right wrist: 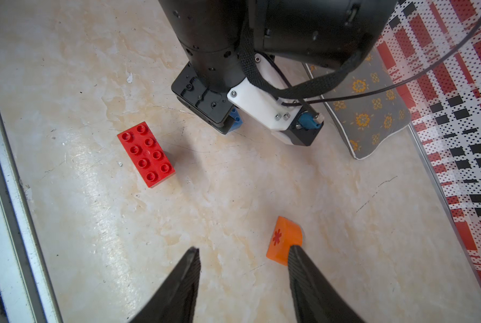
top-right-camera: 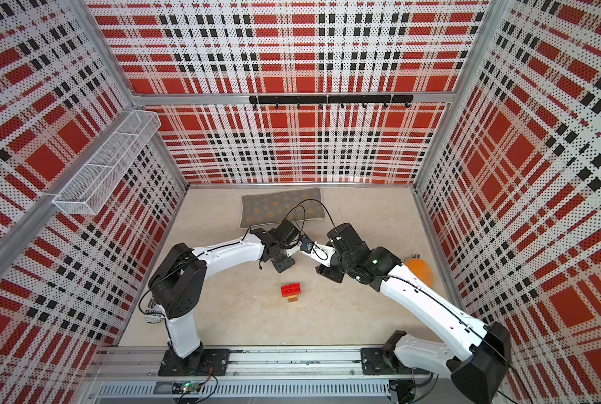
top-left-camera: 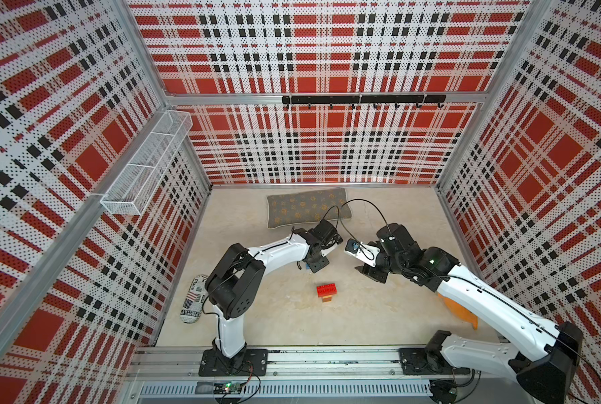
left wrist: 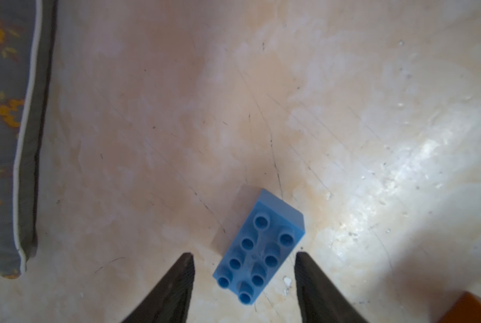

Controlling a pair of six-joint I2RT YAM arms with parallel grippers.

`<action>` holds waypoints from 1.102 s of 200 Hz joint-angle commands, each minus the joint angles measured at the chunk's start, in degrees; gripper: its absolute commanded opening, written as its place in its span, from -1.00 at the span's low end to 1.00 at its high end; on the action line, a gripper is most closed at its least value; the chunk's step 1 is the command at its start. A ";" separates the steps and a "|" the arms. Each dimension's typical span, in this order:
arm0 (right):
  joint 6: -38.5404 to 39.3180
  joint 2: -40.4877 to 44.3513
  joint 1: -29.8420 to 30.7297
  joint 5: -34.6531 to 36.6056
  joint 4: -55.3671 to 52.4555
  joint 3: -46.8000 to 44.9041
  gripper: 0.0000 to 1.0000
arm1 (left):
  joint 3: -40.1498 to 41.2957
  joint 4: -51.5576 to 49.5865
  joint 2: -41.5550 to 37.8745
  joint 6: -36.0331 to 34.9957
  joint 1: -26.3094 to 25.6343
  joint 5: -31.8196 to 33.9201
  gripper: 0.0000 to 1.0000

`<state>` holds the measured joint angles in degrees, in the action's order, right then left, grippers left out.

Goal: Assemble an ice cream with lego
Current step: Pick up the lego brick from the center of the board.

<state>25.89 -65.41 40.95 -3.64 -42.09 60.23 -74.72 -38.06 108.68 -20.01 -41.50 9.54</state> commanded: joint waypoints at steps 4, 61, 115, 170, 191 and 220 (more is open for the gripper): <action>-0.38 0.24 -0.43 0.37 0.15 -0.41 0.10 | -1.26 -1.29 1.65 -0.77 0.25 -1.24 0.19; -0.41 -0.35 -0.43 0.29 0.25 -0.55 0.10 | -1.31 -1.39 1.73 -0.88 0.88 -1.47 0.19; -0.40 -0.43 -0.43 0.30 0.25 -0.72 0.10 | -1.96 -1.40 3.90 -1.01 1.07 -1.77 0.20; -0.53 -0.10 -0.43 0.38 0.32 -0.88 0.10 | -2.63 -1.66 4.98 -0.85 1.15 -1.51 0.16; -0.49 -0.12 -0.43 0.39 0.34 -0.90 0.10 | -2.80 -1.84 4.07 -0.65 1.07 -1.11 0.10; -0.49 -0.32 -0.43 0.28 0.34 -0.86 0.10 | -3.07 -2.19 2.73 -0.52 0.89 -0.67 0.04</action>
<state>25.87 -65.43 40.95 -3.62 -42.06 60.05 -76.40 -39.29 112.90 -20.80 -40.58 8.62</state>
